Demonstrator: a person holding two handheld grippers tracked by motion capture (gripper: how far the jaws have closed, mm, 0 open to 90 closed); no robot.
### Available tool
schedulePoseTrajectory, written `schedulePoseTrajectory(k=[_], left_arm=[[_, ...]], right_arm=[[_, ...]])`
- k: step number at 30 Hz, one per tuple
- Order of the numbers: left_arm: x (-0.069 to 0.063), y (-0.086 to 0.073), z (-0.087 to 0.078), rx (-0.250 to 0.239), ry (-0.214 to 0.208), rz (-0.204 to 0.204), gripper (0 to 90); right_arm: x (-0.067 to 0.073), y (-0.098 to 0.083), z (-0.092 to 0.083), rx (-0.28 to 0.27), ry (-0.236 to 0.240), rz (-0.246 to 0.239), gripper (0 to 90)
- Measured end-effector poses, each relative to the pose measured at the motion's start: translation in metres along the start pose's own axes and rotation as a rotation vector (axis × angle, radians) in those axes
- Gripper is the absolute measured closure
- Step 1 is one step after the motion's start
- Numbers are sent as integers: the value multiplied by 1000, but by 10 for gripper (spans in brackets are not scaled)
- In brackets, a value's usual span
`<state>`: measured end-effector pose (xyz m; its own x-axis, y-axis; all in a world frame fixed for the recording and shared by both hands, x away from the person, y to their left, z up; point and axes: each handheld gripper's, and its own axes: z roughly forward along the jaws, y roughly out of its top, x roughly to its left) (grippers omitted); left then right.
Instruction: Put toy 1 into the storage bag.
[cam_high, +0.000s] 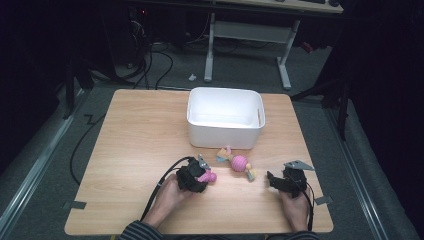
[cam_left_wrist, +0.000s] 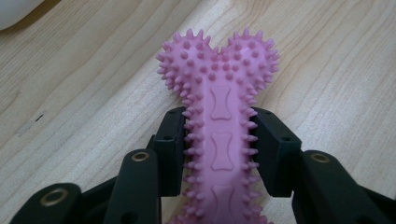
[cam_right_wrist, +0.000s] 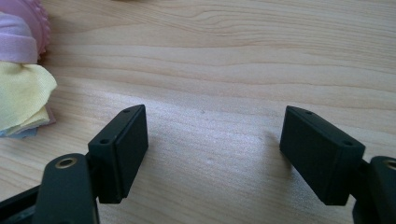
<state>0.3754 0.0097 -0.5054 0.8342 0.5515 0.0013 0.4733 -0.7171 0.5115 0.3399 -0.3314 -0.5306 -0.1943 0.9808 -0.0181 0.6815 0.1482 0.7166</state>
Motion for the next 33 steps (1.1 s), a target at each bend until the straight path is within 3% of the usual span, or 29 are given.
schedulePoseTrajectory(k=[7, 19, 27, 33], left_arm=[[-1, 0, -1, 2, 8, 15, 584], [5, 1, -12, -20, -14, 12, 586], [7, 1, -28, -43, -21, 13, 587], [13, -3, -41, -75, -22, -14, 588]], right_arm=[[0, 0, 0, -2, 1, -1, 237], [0, 0, 0, -4, 0, 5, 250], [0, 1, 1, -4, 0, 6, 252], [0, 1, 1, -4, 0, 5, 252]])
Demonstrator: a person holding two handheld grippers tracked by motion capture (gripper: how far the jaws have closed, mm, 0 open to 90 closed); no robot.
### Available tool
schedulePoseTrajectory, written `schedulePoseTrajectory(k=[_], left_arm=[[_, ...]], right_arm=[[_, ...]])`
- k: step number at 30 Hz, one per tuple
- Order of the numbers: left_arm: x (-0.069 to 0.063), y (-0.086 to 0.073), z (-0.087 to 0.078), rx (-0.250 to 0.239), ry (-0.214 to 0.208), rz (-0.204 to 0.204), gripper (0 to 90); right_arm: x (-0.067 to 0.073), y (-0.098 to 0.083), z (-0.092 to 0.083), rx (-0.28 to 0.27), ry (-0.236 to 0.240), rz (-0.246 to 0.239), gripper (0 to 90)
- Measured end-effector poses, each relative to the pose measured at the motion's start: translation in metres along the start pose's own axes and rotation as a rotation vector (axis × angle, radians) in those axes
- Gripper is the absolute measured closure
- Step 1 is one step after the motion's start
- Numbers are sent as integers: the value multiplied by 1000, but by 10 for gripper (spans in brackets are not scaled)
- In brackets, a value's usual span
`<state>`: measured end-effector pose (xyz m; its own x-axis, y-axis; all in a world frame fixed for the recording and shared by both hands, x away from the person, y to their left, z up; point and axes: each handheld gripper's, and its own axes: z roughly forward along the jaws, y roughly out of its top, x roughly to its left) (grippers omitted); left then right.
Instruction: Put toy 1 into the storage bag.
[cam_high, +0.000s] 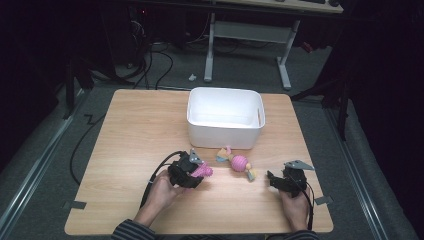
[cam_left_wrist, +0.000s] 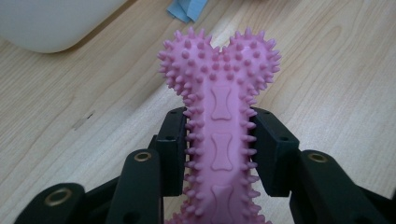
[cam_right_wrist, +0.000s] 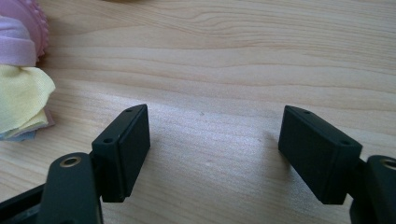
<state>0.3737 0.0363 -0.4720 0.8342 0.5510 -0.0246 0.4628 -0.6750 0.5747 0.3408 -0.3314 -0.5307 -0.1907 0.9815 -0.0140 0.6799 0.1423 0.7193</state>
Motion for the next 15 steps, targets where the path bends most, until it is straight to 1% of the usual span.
schedulePoseTrajectory(k=[1, 6, 8, 9, 10, 13, 14, 15], left_arm=[[2, -1, -4, -7, -5, -3, 588], [6, 0, -11, -20, -13, -9, 587], [9, -1, -15, -38, -22, -25, 588], [10, 0, -19, -40, -19, -27, 587], [10, 0, -19, -40, -19, -27, 587], [12, 2, -28, -55, -16, -19, 588], [12, 2, -28, -55, -16, -19, 588], [13, 4, -32, -63, -22, -20, 588]], right_arm=[[0, 0, 0, 0, 0, -1, 252], [0, 0, 0, 0, 2, -4, 253], [0, 0, 0, 0, 2, -3, 253], [0, 0, 0, 0, 2, -4, 253], [0, 0, 0, 0, 2, -4, 253], [0, 0, 0, -1, 2, -4, 252], [0, 0, 0, -1, 2, -4, 252], [0, 0, 0, 0, 2, -4, 252]])
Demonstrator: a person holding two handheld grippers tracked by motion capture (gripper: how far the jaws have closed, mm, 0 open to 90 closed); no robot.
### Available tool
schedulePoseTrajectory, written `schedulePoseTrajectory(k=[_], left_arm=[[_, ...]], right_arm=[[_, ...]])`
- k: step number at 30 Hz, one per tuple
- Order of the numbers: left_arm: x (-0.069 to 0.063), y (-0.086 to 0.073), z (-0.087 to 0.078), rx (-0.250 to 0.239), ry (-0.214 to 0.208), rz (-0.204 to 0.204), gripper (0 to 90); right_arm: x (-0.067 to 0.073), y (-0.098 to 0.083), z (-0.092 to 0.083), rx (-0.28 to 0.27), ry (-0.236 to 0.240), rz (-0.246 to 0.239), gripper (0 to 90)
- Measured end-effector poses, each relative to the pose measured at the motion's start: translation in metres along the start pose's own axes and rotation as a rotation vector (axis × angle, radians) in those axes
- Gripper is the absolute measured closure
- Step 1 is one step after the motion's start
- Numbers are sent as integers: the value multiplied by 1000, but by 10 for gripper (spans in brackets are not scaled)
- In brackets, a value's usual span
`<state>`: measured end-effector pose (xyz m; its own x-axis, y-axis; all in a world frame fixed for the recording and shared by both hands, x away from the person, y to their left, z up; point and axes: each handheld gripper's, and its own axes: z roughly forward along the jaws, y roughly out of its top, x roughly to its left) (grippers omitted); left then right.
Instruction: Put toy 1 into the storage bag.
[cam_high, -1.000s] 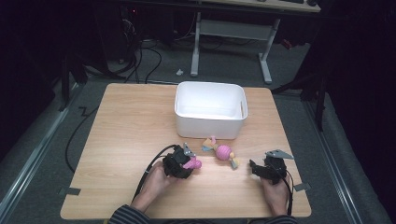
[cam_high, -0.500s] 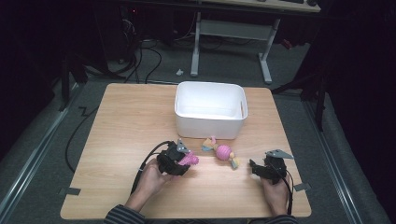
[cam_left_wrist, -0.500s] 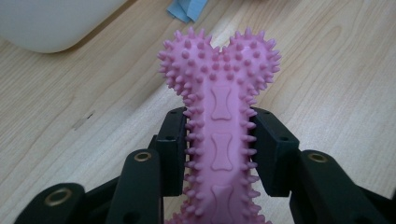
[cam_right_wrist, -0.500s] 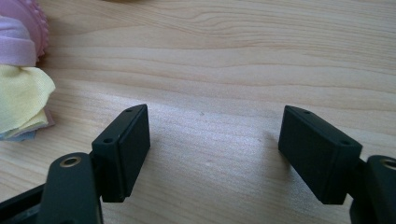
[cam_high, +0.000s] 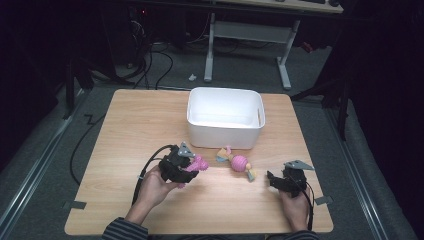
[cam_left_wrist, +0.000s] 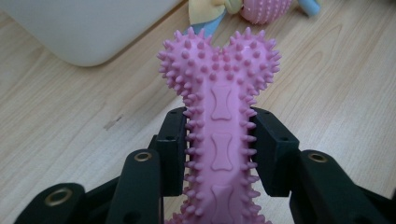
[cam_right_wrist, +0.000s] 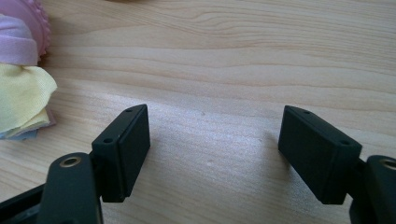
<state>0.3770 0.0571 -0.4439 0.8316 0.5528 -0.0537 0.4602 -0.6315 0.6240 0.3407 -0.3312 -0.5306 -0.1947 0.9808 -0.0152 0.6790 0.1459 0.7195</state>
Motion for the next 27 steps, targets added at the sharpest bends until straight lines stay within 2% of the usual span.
schedulePoseTrajectory(k=[14, 21, 27], left_arm=[[12, 10, -25, -46, -16, -21, 588], [15, 23, -39, -85, -30, -11, 586], [18, 39, -51, -98, -34, 9, 586]], right_arm=[[0, 0, 0, 2, 2, -1, 253], [1, 0, 0, 1, 3, -6, 253], [1, 0, 0, -1, 7, -15, 254]])
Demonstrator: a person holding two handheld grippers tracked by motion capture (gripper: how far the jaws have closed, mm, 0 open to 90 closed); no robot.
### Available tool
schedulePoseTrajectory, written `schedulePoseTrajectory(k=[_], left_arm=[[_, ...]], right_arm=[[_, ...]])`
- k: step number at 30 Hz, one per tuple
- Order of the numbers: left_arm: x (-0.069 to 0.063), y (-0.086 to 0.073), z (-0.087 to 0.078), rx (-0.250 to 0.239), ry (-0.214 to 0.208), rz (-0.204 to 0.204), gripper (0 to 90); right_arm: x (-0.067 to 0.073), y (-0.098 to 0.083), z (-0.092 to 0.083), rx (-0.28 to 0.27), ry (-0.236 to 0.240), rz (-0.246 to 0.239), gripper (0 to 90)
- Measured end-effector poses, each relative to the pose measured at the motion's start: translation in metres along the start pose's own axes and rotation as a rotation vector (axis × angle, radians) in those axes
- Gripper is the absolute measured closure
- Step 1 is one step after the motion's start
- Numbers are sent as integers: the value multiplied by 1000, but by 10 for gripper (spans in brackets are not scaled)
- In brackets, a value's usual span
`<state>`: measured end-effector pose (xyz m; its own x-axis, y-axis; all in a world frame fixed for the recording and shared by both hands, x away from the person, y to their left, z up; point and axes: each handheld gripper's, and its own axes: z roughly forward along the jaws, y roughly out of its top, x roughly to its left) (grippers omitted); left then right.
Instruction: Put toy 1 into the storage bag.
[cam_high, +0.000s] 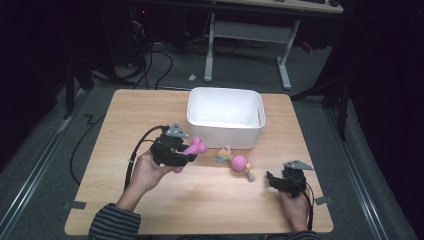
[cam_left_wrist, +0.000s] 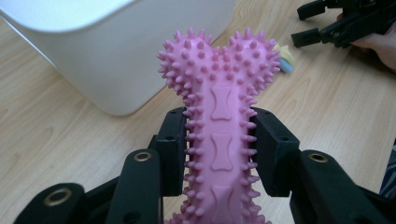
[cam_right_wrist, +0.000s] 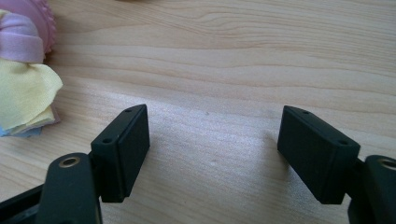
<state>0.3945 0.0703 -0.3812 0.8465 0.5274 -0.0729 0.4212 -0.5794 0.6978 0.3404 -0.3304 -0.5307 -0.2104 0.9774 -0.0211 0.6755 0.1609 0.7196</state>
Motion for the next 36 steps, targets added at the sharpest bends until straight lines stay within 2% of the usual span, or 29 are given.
schedulePoseTrajectory(k=[5, 7, 15, 23, 27, 36], left_arm=[[3, 16, -7, -30, -11, 2, 585], [2, 25, -9, -44, -17, 15, 585], [4, 49, -5, -24, -30, 46, 586], [8, 66, -3, -17, -19, 66, 585], [10, 77, -4, -26, -11, 64, 584], [14, 92, -1, -19, 0, 71, 585]], right_arm=[[0, 0, 0, 1, 0, 3, 254], [0, 0, 0, 1, 0, 2, 254], [0, 0, 0, 0, 0, 0, 253], [0, 0, 0, 0, 0, 0, 254], [0, 0, 0, 1, 0, 0, 254], [0, 0, 0, 0, 0, 0, 254]])
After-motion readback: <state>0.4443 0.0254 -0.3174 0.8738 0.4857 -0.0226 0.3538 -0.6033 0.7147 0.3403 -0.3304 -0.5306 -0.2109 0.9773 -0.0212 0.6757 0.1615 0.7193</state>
